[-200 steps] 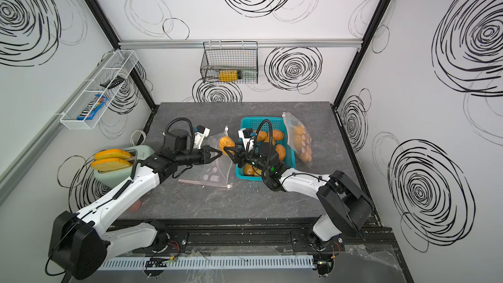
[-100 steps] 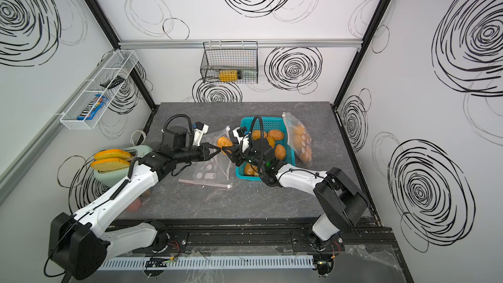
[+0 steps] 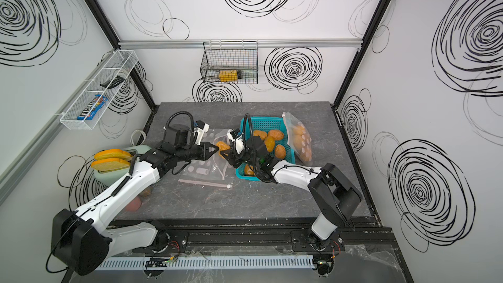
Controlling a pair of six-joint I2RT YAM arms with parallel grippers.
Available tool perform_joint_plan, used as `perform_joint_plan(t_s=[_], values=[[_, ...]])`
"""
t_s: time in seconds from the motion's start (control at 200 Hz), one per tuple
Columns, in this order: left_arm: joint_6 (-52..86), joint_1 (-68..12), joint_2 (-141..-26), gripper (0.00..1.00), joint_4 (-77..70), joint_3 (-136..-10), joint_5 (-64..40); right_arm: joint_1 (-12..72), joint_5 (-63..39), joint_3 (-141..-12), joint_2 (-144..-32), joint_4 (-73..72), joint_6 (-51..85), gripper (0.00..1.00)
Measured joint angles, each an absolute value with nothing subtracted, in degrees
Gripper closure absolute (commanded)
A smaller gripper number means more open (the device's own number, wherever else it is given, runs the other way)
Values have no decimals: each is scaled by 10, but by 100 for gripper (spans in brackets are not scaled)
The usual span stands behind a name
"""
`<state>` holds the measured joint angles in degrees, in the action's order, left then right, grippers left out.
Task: Put the potatoes into a zipper bag and zip it
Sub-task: Place the potato into the zipper food storage bag.
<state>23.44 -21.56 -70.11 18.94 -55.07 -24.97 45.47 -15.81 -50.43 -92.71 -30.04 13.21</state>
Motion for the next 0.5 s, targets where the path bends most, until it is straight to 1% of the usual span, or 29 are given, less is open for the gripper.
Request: perform_joint_plan(t_s=[0.25, 0.5], values=[[199, -230, -702, 100, 196, -550, -241, 455, -161, -535, -944, -267, 160, 53], [182, -236, -701, 100, 197, -539, -234, 453, -159, -547, -951, -256, 225, 49]])
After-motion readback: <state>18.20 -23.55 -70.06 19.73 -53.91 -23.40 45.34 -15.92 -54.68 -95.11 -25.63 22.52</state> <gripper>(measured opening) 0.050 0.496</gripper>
